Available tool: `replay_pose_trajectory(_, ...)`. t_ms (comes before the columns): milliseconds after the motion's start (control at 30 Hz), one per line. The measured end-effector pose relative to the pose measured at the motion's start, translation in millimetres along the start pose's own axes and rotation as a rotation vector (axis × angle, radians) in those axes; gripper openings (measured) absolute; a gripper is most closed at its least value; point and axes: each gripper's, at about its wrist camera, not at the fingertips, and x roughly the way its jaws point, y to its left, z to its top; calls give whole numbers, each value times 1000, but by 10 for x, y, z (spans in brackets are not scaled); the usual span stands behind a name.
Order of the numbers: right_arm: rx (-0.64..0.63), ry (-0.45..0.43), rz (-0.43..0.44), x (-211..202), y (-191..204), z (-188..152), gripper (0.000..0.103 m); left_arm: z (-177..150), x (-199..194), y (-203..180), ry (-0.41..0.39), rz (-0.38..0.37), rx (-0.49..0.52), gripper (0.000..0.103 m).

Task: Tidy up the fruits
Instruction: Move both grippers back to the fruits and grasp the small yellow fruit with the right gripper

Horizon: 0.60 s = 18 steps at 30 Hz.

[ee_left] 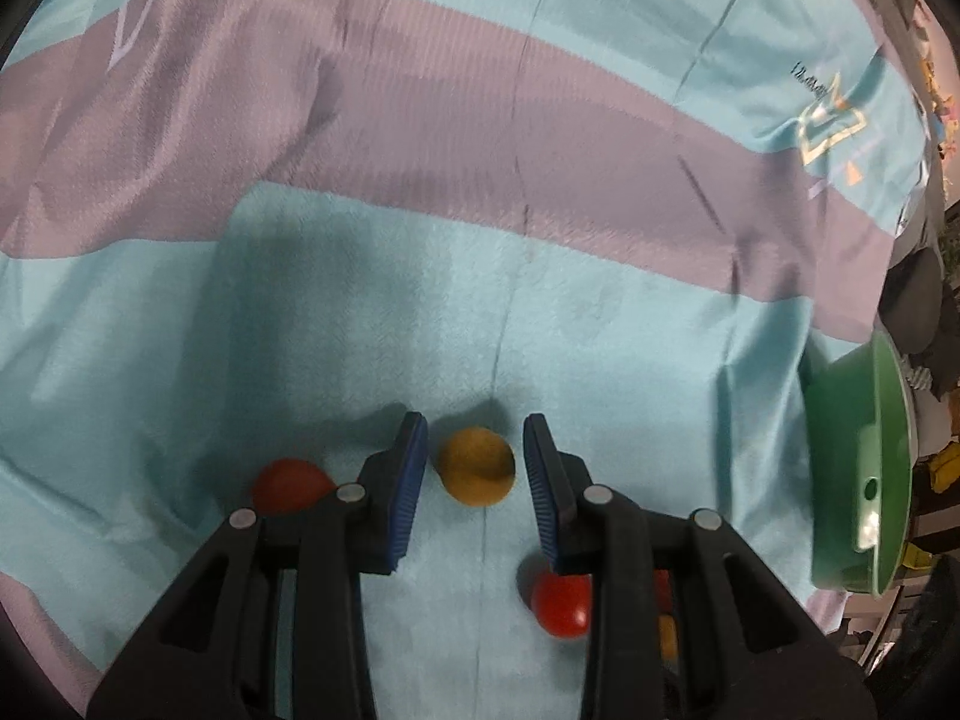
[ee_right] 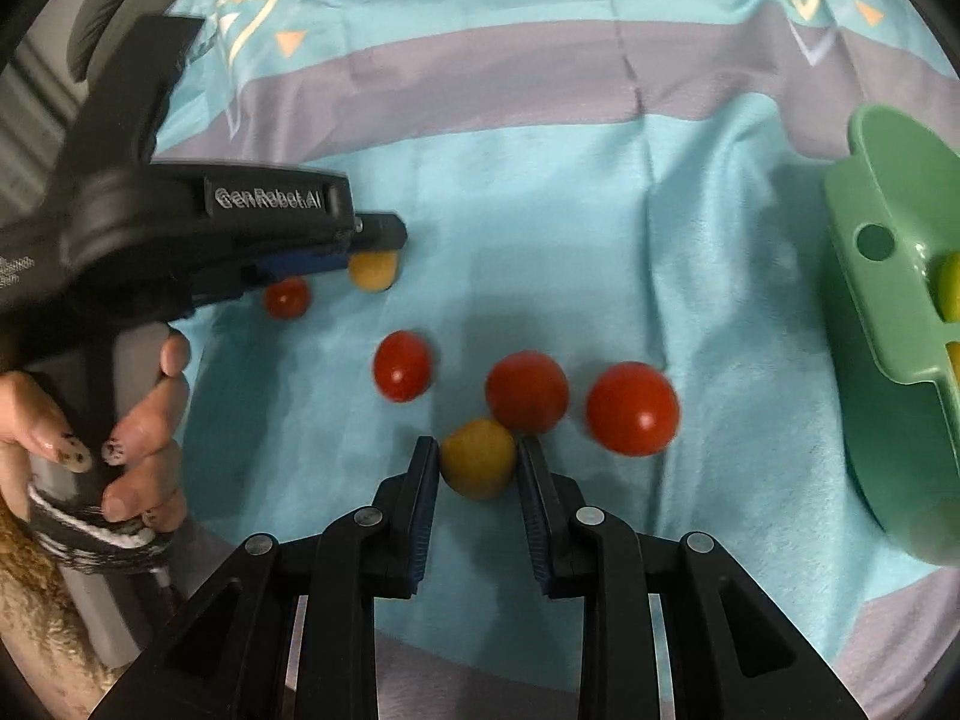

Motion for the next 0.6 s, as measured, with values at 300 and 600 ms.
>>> replay_pose_trajectory(300, 2, -2, -3, -5, -14, -26, 28, -9, -8, 42, -32, 1, -11, 24)
replay_pose_trajectory(600, 1, -17, -25, 67, 80, 11, 28, -235, -408, 29, -105, 7, 0, 24)
